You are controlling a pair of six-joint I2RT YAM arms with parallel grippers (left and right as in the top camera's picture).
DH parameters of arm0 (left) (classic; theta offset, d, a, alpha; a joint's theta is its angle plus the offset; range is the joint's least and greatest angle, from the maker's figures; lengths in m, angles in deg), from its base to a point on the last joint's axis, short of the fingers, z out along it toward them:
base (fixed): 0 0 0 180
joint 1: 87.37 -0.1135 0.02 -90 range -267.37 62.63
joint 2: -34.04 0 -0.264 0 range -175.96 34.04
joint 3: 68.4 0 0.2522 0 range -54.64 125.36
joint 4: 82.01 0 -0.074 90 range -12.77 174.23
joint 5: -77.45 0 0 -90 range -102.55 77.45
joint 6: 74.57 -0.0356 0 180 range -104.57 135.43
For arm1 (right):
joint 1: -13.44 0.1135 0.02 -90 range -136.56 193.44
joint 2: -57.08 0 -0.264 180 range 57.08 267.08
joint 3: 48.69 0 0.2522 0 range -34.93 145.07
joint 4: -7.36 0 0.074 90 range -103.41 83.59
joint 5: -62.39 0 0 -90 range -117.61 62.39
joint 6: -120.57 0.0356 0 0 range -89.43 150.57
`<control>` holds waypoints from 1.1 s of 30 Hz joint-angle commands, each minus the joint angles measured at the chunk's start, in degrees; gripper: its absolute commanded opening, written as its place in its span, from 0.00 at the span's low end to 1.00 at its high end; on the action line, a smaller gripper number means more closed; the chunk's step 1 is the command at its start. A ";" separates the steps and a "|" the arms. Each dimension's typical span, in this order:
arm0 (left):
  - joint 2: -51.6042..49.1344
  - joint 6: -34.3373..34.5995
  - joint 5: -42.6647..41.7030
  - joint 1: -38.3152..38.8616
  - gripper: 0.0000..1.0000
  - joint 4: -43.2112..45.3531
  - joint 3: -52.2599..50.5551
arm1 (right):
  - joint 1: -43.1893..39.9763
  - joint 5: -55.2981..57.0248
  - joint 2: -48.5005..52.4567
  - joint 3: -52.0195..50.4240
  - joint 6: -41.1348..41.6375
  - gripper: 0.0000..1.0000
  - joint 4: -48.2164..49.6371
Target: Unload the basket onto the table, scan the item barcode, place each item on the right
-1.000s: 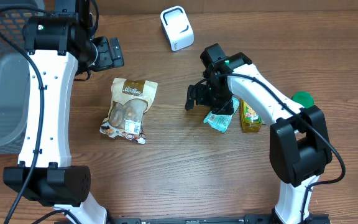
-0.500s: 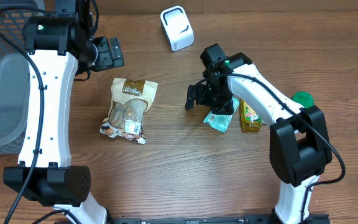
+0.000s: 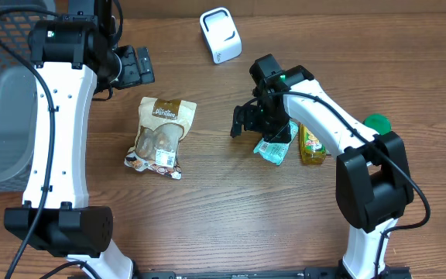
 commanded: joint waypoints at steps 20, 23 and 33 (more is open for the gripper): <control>-0.09 -0.63 -0.33 0.37 1.00 0.22 0.85 | 0.35 -0.31 0.28 0.83 -0.17 1.00 0.11; -0.09 -0.63 -0.31 0.37 0.99 0.20 0.85 | 0.37 -0.31 0.28 0.83 -0.17 1.00 0.11; -0.09 -0.63 -0.31 0.37 0.99 0.22 0.85 | 0.37 -0.63 0.28 0.83 -0.15 1.00 1.01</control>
